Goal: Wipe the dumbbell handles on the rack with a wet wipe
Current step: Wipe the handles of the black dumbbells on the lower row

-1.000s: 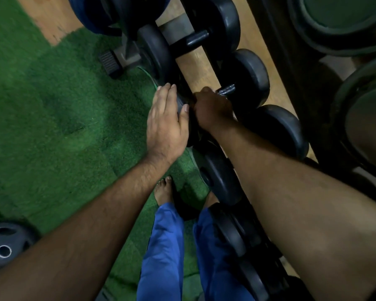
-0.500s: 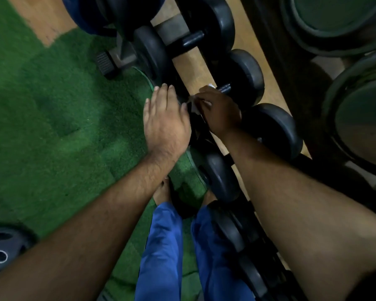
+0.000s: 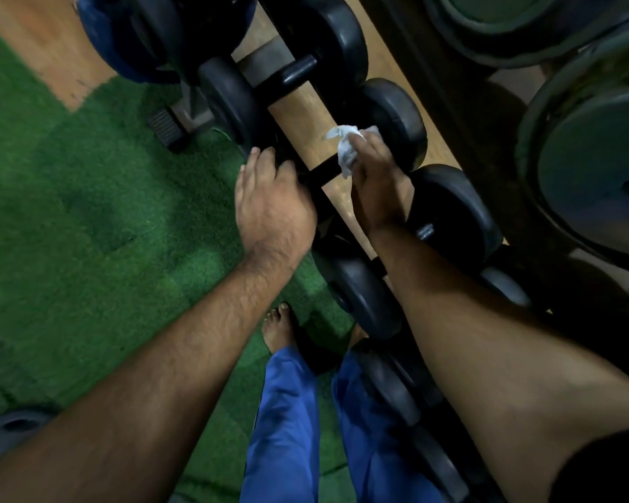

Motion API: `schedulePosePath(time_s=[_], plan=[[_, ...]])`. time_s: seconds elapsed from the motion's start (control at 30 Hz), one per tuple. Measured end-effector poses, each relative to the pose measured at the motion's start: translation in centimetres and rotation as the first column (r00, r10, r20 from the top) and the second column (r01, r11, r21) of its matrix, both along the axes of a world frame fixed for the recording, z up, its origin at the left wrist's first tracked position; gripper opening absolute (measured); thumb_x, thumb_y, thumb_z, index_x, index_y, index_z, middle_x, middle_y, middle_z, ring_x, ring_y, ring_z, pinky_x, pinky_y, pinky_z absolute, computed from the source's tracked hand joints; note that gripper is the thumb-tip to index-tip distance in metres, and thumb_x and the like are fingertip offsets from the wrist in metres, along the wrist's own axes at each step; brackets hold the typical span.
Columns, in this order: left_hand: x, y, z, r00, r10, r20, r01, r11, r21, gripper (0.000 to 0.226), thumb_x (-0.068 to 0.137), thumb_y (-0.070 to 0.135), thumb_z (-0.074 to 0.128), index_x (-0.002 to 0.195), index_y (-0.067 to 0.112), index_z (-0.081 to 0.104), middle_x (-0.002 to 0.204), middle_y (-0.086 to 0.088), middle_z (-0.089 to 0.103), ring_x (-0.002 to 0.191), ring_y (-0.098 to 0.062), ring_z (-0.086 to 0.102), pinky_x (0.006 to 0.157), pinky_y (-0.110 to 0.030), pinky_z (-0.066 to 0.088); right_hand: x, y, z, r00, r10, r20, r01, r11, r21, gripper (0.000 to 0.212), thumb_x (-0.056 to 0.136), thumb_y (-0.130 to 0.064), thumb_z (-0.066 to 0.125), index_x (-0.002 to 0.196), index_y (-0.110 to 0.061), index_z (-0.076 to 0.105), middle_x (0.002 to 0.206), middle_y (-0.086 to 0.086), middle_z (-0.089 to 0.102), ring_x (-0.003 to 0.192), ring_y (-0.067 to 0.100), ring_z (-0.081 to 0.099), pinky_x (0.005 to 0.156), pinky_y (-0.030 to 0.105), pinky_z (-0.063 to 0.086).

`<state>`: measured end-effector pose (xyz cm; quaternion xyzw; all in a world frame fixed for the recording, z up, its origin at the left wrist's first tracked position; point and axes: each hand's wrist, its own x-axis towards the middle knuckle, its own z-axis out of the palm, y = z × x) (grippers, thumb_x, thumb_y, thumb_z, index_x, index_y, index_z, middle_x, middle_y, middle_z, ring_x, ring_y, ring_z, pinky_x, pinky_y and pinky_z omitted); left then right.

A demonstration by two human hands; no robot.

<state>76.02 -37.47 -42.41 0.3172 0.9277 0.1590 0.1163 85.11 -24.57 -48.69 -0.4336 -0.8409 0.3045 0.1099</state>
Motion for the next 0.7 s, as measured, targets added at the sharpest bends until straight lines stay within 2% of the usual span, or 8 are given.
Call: schedulePosePath(time_s=[0.1,0.23,0.27,0.33,0.4,0.5,0.6,0.7], plan=[[-0.1,0.0,-0.2,1.0,0.0,-0.02,0.001,1.0,0.005,0.036,0.089,0.014,0.047,0.12,0.005,0.063,0.145,-0.018,0.048,0.144,-0.032,0.033,0.122,-0.043,0.021,-0.9,-0.4,0.8,0.979,-0.193,0.07,0.192,0.981,0.012,0.034,0.092,-0.038,0.048,0.122,-0.042,0.063,0.133,-0.022,0.058,0.113,0.009,0.061,0.084,0.022,0.044],[0.1,0.1,-0.3,1.0,-0.002,-0.023,0.002,1.0,0.002,0.035,0.088,0.015,0.048,0.117,0.004,0.064,0.143,-0.019,0.049,0.143,-0.034,0.035,0.121,-0.044,0.023,-0.9,-1.9,0.3,0.868,-0.495,-0.039,0.479,0.855,-0.197,0.031,0.086,-0.044,0.055,0.109,-0.032,0.072,0.102,-0.006,0.074,0.091,0.018,0.07,0.08,0.033,0.056],[0.1,0.1,-0.2,1.0,-0.001,-0.019,0.001,1.0,0.001,0.035,0.088,0.015,0.049,0.117,0.004,0.065,0.143,-0.019,0.049,0.143,-0.034,0.035,0.121,-0.044,0.023,-1.1,-1.9,0.2,0.778,-0.624,-0.079,0.566,0.749,-0.345,0.031,0.086,-0.043,0.057,0.105,-0.026,0.074,0.093,-0.002,0.075,0.085,0.021,0.072,0.079,0.037,0.059],[0.1,0.1,-0.1,1.0,-0.001,-0.017,0.001,1.0,-0.006,0.035,0.087,0.012,0.05,0.117,0.004,0.064,0.144,-0.019,0.048,0.143,-0.033,0.035,0.121,-0.044,0.022,-1.6,-1.7,0.4,0.524,-0.849,-0.069,0.612,0.432,-0.662,0.017,0.089,-0.025,0.065,0.095,-0.012,0.074,0.08,0.006,0.072,0.077,0.029,0.07,0.076,0.041,0.058],[0.2,0.1,-0.1,1.0,-0.003,-0.023,0.003,1.0,-0.011,0.035,0.086,0.01,0.052,0.118,0.004,0.064,0.145,-0.019,0.048,0.143,-0.033,0.034,0.122,-0.043,0.022,-1.8,-1.2,0.4,0.397,-0.917,0.044,0.57,0.209,-0.794,0.013,0.091,-0.012,0.066,0.101,-0.006,0.072,0.085,0.011,0.071,0.078,0.025,0.064,0.076,0.039,0.052],[0.3,0.1,-0.2,0.999,-0.002,-0.045,0.002,1.0,-0.001,0.033,0.084,0.006,0.054,0.115,0.004,0.065,0.142,-0.018,0.05,0.142,-0.034,0.036,0.121,-0.045,0.024,-2.0,-1.0,0.9,0.435,-0.888,0.147,0.413,0.052,-0.909,0.019,0.094,-0.019,0.062,0.112,-0.022,0.069,0.1,0.001,0.07,0.087,0.014,0.063,0.072,0.029,0.048],[0.4,0.1,-0.5,0.998,0.0,-0.06,0.001,1.0,0.015,0.029,0.084,0.006,0.053,0.11,0.005,0.066,0.139,-0.018,0.052,0.141,-0.034,0.038,0.12,-0.046,0.025,-2.0,-1.1,0.6,0.399,-0.911,0.105,0.288,0.015,-0.958,0.023,0.095,-0.015,0.062,0.117,-0.016,0.068,0.094,0.001,0.07,0.084,0.015,0.066,0.064,0.025,0.05],[0.4,0.0,-0.6,0.998,-0.002,-0.065,0.003,1.0,0.016,0.029,0.083,0.006,0.054,0.11,0.005,0.065,0.14,-0.018,0.051,0.141,-0.034,0.037,0.12,-0.046,0.025,-1.4,-1.5,-0.2,0.409,-0.899,0.157,0.342,-0.008,-0.94,0.026,0.093,-0.011,0.063,0.118,-0.013,0.069,0.095,0.004,0.073,0.081,0.015,0.069,0.058,0.022,0.053]])
